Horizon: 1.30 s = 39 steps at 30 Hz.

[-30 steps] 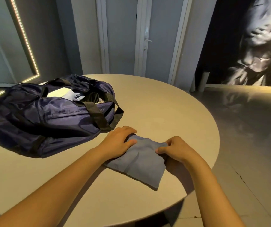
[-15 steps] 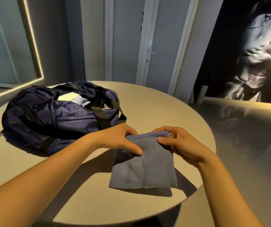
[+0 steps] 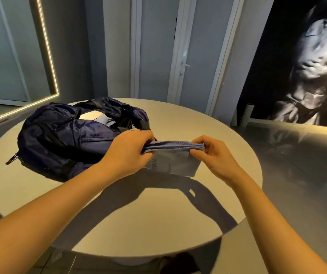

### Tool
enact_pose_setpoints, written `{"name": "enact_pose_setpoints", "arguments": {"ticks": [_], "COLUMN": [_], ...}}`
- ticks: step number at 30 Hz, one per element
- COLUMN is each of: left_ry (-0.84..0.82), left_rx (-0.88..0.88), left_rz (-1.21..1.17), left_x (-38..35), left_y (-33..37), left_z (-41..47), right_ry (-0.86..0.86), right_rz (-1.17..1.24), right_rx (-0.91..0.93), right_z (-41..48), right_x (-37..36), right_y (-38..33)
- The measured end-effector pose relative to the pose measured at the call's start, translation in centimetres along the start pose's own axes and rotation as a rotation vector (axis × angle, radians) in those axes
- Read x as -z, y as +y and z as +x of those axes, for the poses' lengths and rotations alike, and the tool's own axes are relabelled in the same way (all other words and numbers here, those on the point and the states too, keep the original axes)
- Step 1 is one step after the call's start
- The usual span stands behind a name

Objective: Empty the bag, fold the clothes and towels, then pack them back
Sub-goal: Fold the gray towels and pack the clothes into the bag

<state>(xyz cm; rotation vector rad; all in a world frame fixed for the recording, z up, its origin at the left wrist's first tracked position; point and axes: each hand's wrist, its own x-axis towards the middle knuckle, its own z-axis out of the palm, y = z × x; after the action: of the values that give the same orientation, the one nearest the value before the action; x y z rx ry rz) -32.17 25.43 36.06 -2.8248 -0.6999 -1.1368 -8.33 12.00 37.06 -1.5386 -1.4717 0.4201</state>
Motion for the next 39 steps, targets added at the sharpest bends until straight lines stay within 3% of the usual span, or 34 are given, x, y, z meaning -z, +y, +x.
{"name": "enact_pose_setpoints", "arguments": {"ticks": [7,10,15,20,34,39], "left_ry": [-0.308,-0.368,-0.384,-0.361,-0.155,-0.187], "left_rx": [0.015,0.036,0.071,0.126,0.385,0.571], "left_rz": [-0.093,-0.158,-0.248,-0.268,-0.114,-0.190], "left_x": [-1.6,-1.7,-1.7,-1.7,-5.1,-7.0], "left_y": [0.2,0.4,0.3,0.1,1.8,1.3], "left_z": [-8.4,-10.5,-12.1,-11.8,-8.4,-6.7], "right_ry": [-0.169,-0.160,-0.137,0.020,0.162,0.271], "right_rz": [-0.054,-0.042,-0.260,-0.382,-0.403,-0.343], "right_rx": [-0.010,-0.032,0.012,0.181,-0.053,-0.168], "right_z": [-7.6,-10.2,-12.7,-12.8,-8.4,-6.6], "right_x": [-2.9,-4.1,-5.6,-6.4,-7.1,-8.5], "right_y": [3.3,4.2,5.6,5.8,5.6,6.3]}}
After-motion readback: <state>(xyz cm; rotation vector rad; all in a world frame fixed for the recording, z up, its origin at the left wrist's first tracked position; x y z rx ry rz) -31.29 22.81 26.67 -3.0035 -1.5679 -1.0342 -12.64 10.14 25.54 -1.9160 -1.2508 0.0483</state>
